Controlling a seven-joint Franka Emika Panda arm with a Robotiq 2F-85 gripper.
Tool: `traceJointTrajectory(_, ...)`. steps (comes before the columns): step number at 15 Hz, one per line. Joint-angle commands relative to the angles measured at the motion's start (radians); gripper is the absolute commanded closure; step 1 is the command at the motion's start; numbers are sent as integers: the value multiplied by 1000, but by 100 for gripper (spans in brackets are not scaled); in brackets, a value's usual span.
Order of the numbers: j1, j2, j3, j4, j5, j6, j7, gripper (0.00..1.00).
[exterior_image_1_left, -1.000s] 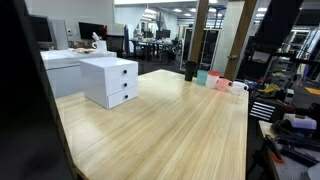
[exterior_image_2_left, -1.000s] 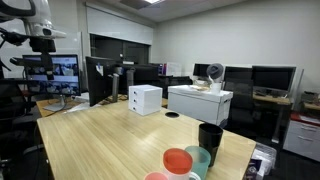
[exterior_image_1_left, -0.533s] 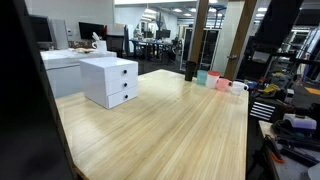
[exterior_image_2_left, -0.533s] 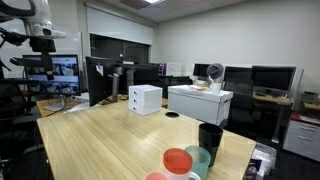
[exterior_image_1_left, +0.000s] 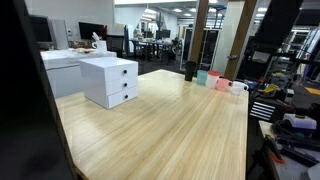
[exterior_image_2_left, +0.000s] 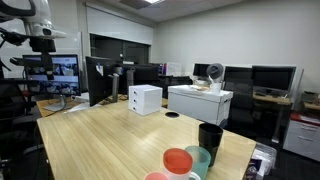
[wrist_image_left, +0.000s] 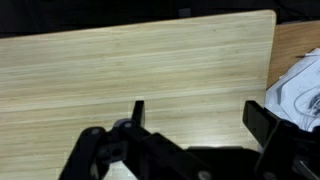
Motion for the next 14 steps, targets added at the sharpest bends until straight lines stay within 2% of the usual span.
traceJointTrajectory(1, 4, 1, -4, 2, -4, -2, 2, 0)
traceJointTrajectory(9, 4, 1, -4, 2, -4, -2, 2, 0)
traceJointTrajectory(12, -19, 16, -14, -7, -46, 60, -29, 0)
traceJointTrajectory(14, -49, 32, -47, -14, -86, 113, -56, 0)
